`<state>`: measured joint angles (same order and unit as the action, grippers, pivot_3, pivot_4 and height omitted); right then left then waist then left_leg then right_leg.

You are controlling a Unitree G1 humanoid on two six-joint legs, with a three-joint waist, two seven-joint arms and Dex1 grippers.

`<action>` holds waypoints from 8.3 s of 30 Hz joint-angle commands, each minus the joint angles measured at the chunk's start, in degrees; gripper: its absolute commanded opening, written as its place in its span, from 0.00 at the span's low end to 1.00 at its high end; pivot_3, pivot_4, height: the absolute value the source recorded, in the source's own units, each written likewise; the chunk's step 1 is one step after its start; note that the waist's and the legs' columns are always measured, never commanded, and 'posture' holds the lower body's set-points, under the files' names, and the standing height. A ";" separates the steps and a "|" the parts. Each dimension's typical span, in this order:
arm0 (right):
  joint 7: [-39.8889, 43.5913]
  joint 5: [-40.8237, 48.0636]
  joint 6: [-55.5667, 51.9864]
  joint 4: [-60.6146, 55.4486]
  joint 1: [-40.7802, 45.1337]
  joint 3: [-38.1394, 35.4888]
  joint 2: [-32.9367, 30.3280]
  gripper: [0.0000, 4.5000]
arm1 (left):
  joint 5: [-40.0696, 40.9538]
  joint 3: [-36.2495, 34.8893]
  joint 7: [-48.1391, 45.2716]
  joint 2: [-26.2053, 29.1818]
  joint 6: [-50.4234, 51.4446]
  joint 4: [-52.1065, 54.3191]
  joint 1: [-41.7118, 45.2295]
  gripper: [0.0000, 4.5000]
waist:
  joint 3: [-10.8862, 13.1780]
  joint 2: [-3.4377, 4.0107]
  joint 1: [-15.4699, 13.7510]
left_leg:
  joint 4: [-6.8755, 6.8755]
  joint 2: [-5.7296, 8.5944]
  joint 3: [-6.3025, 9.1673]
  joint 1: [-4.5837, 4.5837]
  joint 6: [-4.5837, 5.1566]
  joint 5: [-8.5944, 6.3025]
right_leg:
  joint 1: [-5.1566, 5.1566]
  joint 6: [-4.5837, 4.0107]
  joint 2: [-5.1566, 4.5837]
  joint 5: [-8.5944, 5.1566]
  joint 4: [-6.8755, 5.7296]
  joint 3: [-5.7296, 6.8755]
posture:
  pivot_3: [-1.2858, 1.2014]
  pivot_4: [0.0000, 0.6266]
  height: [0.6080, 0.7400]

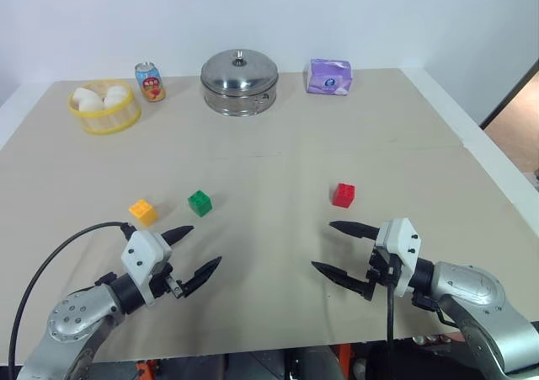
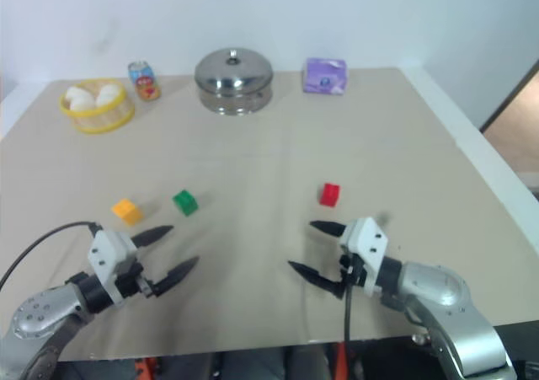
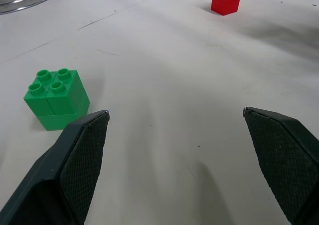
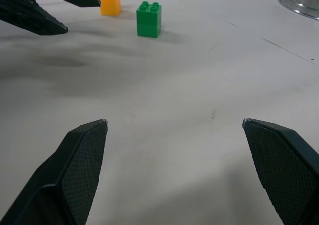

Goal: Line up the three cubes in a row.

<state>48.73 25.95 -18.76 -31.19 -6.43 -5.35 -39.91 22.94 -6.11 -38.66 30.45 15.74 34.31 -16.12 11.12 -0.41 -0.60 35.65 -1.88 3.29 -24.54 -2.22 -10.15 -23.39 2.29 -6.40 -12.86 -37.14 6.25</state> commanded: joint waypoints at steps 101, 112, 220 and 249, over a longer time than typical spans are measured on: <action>-8.51 -14.34 -4.66 32.96 30.05 4.80 6.87 0.43 | 4.78 5.80 -11.26 7.03 1.97 0.45 9.92 1.00 | 0.00 0.01 0.20 | -0.02 -0.92 -0.17 0.20 0.06 -0.02 | -0.13 -0.68 1.14 0.28 0.00 -0.33 | 0.52 0.24 1.00; -8.91 -14.11 -5.14 30.92 29.36 4.45 6.73 0.43 | 5.11 5.71 -11.03 7.13 2.45 0.96 9.57 1.00 | 0.00 0.01 0.20 | -0.02 -0.92 -0.17 0.20 0.06 -0.02 | -0.14 -0.68 1.14 0.27 0.00 -0.33 | 0.52 0.24 1.00; 12.28 7.57 -8.92 3.23 30.62 11.62 5.77 1.00 | -1.76 -4.37 8.04 -1.19 0.71 -10.97 12.39 1.00 | -0.01 -0.01 0.15 | 0.07 -1.15 -0.23 -0.07 0.01 -0.04 | -0.53 -0.74 1.46 0.56 -0.02 -0.49 | 0.52 0.24 1.00; 9.24 4.52 -7.32 4.38 30.00 12.26 6.33 1.00 | -5.24 1.09 4.29 -2.85 -1.74 -25.59 23.88 1.00 | -0.02 -0.03 0.15 | 0.13 -1.15 -0.34 -0.03 -0.02 -0.02 | -0.55 -0.68 1.51 0.72 -0.02 -0.72 | 0.52 0.24 1.00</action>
<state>58.22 30.11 -26.79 -25.50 23.41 7.23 -33.61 17.95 -4.64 -34.20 27.57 15.38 8.16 6.93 11.10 -0.44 -0.45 35.78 -3.03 2.93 -24.57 -2.24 -10.17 -23.95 1.62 -4.89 -12.14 -37.16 5.52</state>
